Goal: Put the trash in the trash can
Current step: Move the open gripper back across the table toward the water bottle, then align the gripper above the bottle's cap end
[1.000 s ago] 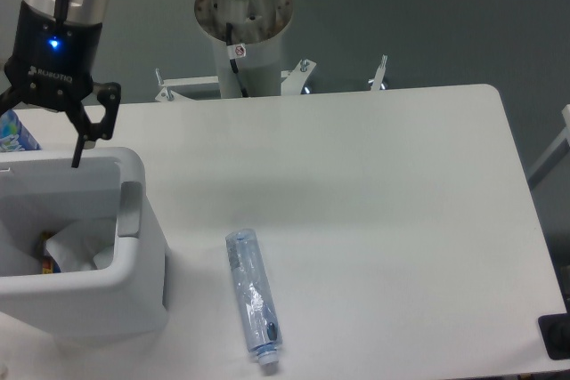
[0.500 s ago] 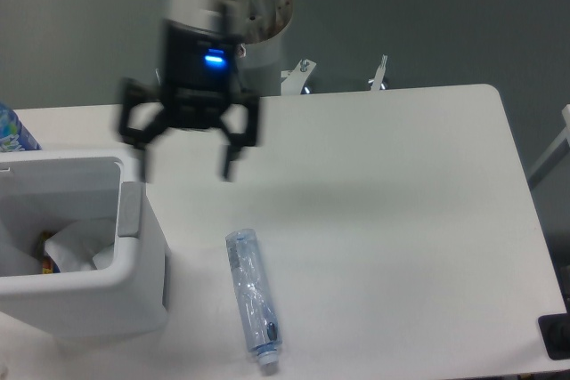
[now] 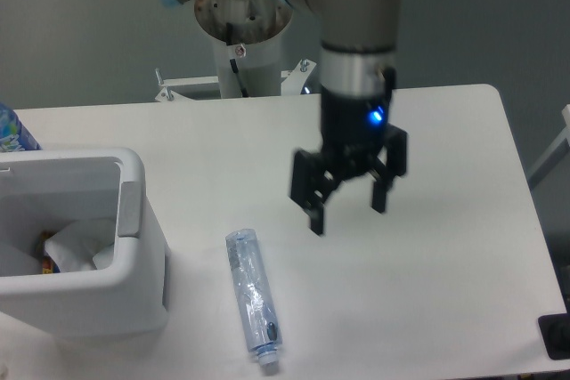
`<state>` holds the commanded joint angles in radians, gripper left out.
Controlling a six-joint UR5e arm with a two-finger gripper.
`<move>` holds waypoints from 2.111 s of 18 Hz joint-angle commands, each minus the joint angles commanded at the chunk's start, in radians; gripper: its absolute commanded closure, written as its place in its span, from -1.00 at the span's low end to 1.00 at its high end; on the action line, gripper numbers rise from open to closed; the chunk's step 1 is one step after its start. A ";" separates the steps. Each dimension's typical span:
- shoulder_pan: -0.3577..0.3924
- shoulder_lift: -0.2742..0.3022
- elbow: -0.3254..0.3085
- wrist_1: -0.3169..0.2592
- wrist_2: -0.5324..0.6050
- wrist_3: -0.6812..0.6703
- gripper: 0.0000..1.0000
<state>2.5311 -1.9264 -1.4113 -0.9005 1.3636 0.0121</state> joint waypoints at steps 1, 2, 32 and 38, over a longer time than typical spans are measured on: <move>0.000 -0.025 0.006 0.003 0.002 0.014 -1.00; -0.002 -0.052 0.008 0.005 0.003 0.028 -1.00; -0.250 -0.457 0.164 0.127 0.107 0.054 -1.00; -0.276 -0.488 0.172 0.133 0.152 0.052 -1.00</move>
<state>2.2550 -2.4144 -1.2395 -0.7670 1.5155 0.0644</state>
